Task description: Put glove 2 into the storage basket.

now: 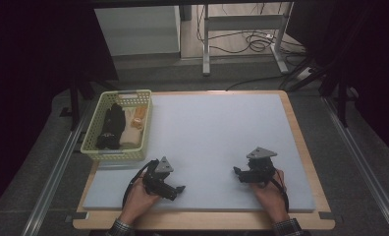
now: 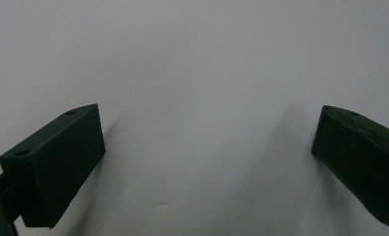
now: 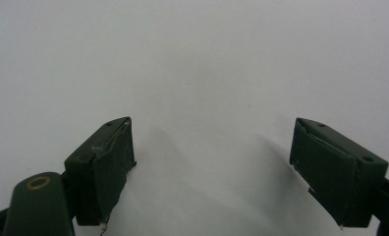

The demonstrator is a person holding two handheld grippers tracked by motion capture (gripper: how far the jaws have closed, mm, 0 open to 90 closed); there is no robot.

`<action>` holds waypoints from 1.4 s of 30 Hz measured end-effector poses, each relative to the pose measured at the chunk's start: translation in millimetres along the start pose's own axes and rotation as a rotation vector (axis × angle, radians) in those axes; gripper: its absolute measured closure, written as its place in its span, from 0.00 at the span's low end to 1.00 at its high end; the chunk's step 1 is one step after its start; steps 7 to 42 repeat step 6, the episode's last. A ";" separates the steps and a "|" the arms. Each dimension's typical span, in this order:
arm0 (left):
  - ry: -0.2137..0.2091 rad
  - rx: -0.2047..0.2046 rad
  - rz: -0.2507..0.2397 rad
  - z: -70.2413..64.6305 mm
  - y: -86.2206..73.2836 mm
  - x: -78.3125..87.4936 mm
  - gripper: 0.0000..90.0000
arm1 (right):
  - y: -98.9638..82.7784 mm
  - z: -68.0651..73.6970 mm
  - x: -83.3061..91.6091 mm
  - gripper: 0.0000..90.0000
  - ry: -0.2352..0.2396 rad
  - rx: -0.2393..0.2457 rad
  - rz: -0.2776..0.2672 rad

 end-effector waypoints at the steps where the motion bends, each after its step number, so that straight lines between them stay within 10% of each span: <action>1: 0.000 0.000 0.000 0.0 -0.1 0.0 0.00 | 0.0 0.1 0.0 0.18 -0.001 0.000 0.000; 42: 0.002 -0.005 0.003 -0.5 -0.2 -0.2 0.00 | -0.4 0.1 0.0 0.18 0.001 -0.001 0.000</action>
Point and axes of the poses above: each handheld gripper's, and its own axes: x roughly backward along the jaws, y roughly out of its top, z roughly to its left, the point moved 5 cm from there along -x, roughly forward along the jaws, and after that the axes turned 7 degrees about -z, right-handed, at the moved point
